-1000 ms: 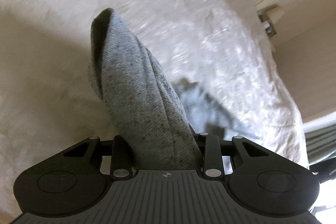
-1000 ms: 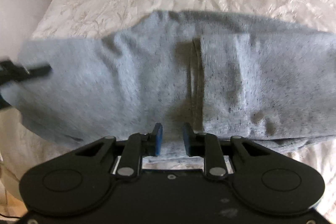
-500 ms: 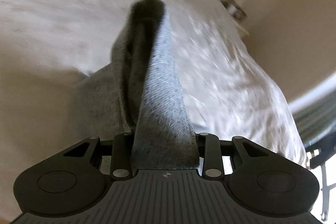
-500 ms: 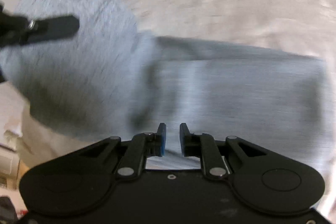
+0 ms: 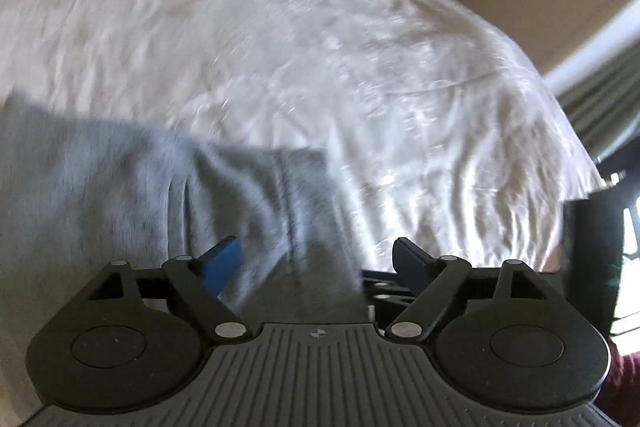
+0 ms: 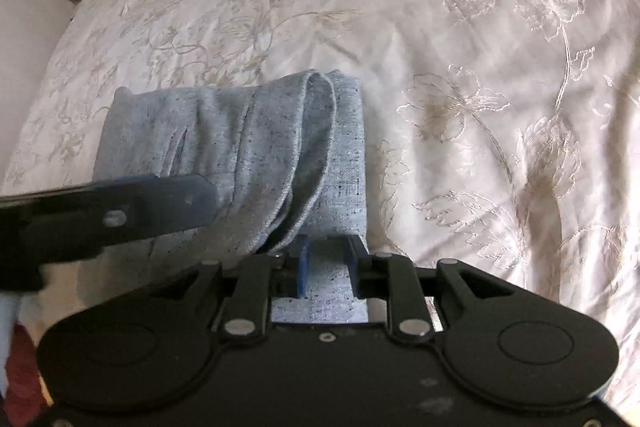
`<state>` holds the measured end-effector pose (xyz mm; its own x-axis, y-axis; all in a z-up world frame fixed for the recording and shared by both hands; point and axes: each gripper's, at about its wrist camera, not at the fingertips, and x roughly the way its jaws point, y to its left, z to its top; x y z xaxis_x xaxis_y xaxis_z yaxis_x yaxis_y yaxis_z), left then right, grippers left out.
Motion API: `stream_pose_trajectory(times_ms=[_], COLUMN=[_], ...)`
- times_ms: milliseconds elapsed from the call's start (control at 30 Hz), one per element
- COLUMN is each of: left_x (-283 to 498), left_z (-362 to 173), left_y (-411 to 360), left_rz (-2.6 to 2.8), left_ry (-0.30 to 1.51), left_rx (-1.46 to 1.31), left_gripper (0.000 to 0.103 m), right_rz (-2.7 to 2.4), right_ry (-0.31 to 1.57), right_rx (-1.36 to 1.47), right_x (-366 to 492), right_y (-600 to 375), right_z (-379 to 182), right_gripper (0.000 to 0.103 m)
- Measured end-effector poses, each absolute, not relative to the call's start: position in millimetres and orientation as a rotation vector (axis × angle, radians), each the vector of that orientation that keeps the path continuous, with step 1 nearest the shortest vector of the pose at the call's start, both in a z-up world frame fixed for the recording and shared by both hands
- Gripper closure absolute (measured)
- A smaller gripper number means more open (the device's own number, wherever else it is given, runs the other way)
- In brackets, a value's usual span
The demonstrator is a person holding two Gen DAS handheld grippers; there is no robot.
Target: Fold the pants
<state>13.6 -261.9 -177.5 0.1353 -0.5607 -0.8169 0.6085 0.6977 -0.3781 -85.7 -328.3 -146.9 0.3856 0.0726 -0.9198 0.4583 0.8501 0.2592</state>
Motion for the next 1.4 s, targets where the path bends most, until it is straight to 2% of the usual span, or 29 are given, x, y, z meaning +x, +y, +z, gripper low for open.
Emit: stream_pose_trajectory(times_ms=[100,333,433,500,567,633,800,1000,1300,1333,1400], left_x=[16.4,38.9,43.3,42.7,39.8,35.5,31.5,28.7,35.1,35.0,34.1], left_z=[-164.8,-180.2,-200.4,-215.5,-237.0,-244.1,-228.9,-214.5,-208.5,-206.8,-204.0], left_y=[-257.2,-190.9,-163.6,-157.5,-154.6,-151.9,-147.6,-130.0,-100.9,-99.2,-94.9], left_rz=[-0.834,-0.604,-0.527,-0.513,-0.522,-0.535,-0.56,-0.546,-0.496,-0.495,-0.494], left_ry=[1.11,1.132,1.192,1.252,1.364,1.381,1.34,1.304,1.298,1.295,1.292], left_rx=[0.067,0.088,0.092,0.114,0.156,0.135,0.102,0.092,0.053,0.055,0.056], left_gripper=[0.013,0.013,0.013,0.012,0.009,0.005,0.005,0.005,0.005,0.005,0.005], right_rz=[-0.262,-0.324,-0.344,-0.357,-0.363,-0.353,-0.4,-0.556,-0.414,-0.4,-0.34], right_ry=[1.153,1.078,1.032,0.996,0.978,0.971,0.971,0.86,0.979,0.99,1.008], right_rx=[0.531,0.527,0.533,0.551,0.58,0.607,0.61,0.637,0.618,0.624,0.638], right_x=[-85.8,-82.3,-83.5,-84.3,-83.7,-82.1,-78.6,-94.0,-71.8,-68.9,-63.3], right_y=[-332.1,-337.0,-332.9,-328.5,-325.0,-320.7,-314.0,-323.5,-302.9,-300.4,-296.3], right_z=[-143.9,-128.9,-121.1,-118.3,-118.1,-121.4,-126.5,-110.6,-137.7,-141.8,-148.0], right_gripper=[0.076,0.065,0.052,0.048,0.038,0.031,0.03,0.027,0.026,0.03,0.052])
